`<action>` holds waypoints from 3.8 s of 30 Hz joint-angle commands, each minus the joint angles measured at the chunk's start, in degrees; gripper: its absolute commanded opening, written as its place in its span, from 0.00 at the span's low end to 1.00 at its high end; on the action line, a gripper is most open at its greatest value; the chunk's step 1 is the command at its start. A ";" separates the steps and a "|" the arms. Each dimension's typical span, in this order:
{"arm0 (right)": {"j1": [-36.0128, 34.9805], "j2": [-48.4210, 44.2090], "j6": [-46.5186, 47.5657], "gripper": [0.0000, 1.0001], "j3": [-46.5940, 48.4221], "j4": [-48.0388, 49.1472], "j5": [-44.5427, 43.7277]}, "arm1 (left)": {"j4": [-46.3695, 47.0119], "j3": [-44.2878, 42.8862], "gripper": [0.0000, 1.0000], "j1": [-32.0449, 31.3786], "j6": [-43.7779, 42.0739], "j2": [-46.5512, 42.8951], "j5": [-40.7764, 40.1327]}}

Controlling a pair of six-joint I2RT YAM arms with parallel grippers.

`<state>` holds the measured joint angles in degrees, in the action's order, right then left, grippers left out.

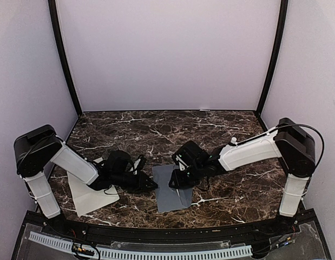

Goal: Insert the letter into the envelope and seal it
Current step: Place the letter in the envelope, then pick up the letter from the center of the board.

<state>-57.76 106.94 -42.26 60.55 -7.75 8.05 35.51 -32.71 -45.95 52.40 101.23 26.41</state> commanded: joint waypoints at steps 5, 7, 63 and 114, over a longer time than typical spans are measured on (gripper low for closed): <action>-1.18 0.62 -0.12 0.32 1.35 0.41 -0.06 | 0.96 -1.23 0.18 -0.98 0.30 0.27 0.21; -1.21 -0.60 -0.19 0.32 0.69 0.26 -1.20 | 1.69 0.01 0.18 -0.98 0.47 -1.47 -1.21; 1.35 -39.16 -1.90 0.54 -22.89 4.74 -11.11 | -50.52 1.96 0.74 18.27 -7.15 -31.24 -26.83; 1.36 -31.59 -2.69 0.55 -20.35 6.25 -8.32 | -33.28 -4.95 0.75 4.44 -6.32 -25.68 -17.06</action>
<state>-56.69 74.50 -44.91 38.33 -2.74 -0.21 3.46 -37.15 -46.41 48.21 81.03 6.57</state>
